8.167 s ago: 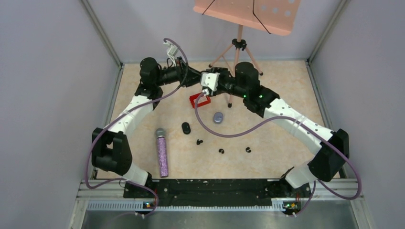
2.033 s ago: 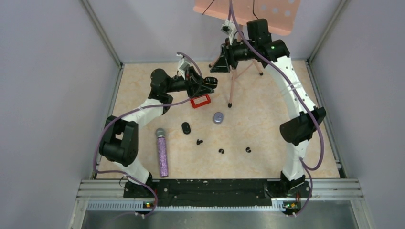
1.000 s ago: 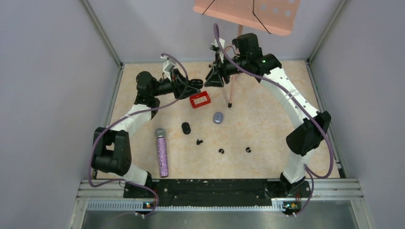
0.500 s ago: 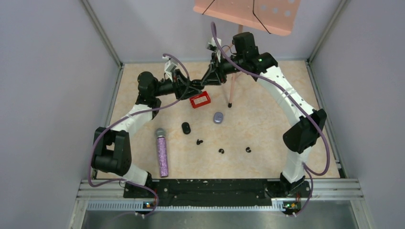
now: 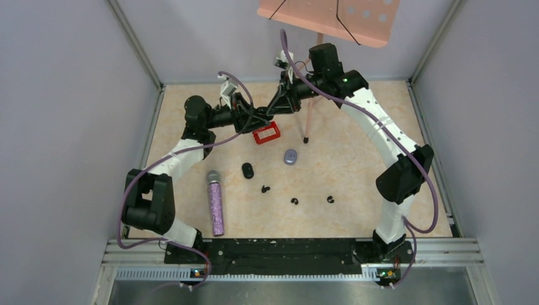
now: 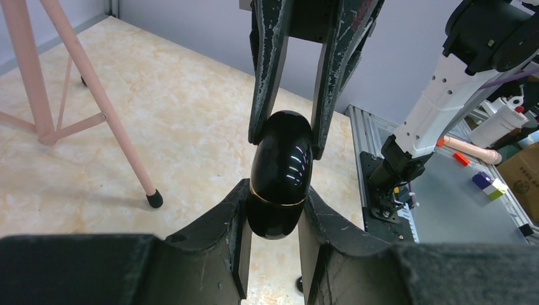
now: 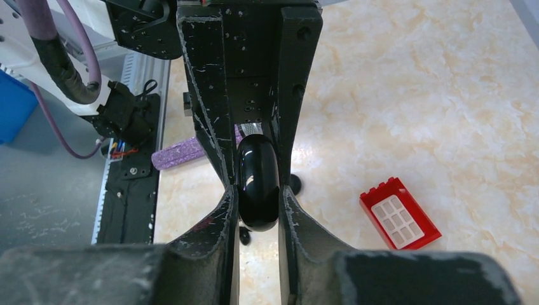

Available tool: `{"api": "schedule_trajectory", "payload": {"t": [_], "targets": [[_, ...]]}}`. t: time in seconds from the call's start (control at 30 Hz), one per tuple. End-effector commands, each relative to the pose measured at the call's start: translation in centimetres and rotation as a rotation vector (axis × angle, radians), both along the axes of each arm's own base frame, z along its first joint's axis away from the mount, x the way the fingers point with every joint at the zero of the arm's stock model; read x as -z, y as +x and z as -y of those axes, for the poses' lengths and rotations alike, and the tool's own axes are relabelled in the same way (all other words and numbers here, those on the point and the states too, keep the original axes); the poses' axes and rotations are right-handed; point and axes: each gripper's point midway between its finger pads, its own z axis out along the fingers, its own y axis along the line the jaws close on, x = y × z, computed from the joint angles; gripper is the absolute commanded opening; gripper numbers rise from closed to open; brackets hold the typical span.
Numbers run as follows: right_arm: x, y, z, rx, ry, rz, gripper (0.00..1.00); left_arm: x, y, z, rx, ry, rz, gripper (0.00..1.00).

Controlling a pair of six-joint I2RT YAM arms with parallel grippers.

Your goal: Insert the wireless bluetooth earbuds into the charging case

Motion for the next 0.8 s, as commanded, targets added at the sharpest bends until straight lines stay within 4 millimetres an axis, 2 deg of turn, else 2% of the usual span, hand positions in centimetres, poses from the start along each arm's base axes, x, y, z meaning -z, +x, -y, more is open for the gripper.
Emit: {"api": "schedule_trajectory", "payload": {"t": [0.0, 0.07, 0.13, 0.37, 0.53, 0.63, 0.77], "targets": [[-0.7, -0.5, -1.0, -0.040, 0.026, 0.024, 0.08, -2.4, 0.7, 0.1, -0.047, -0.037, 0.058, 0.15], [-0.8, -0.4, -0.9, -0.034, 0.024, 0.032, 0.07, -2.4, 0.9, 0.1, -0.056, -0.041, 0.042, 0.29], [-0.9, -0.2, -0.9, -0.026, 0.021, 0.044, 0.06, -2.5, 0.7, 0.1, -0.052, -0.045, 0.035, 0.38], [-0.9, 0.0, -0.8, -0.016, 0.017, 0.051, 0.06, -2.5, 0.5, 0.1, -0.044, -0.047, 0.038, 0.41], [-1.0, 0.1, -0.9, -0.011, 0.017, 0.058, 0.06, -2.3, 0.4, 0.1, -0.037, -0.044, 0.043, 0.30], [-1.3, 0.3, -0.9, -0.004, 0.019, 0.068, 0.06, -2.2, 0.5, 0.1, -0.040, -0.046, 0.037, 0.38], [-1.6, 0.5, -0.8, 0.005, 0.022, 0.073, 0.05, -2.4, 0.3, 0.2, -0.027, -0.054, 0.031, 0.39]]}}
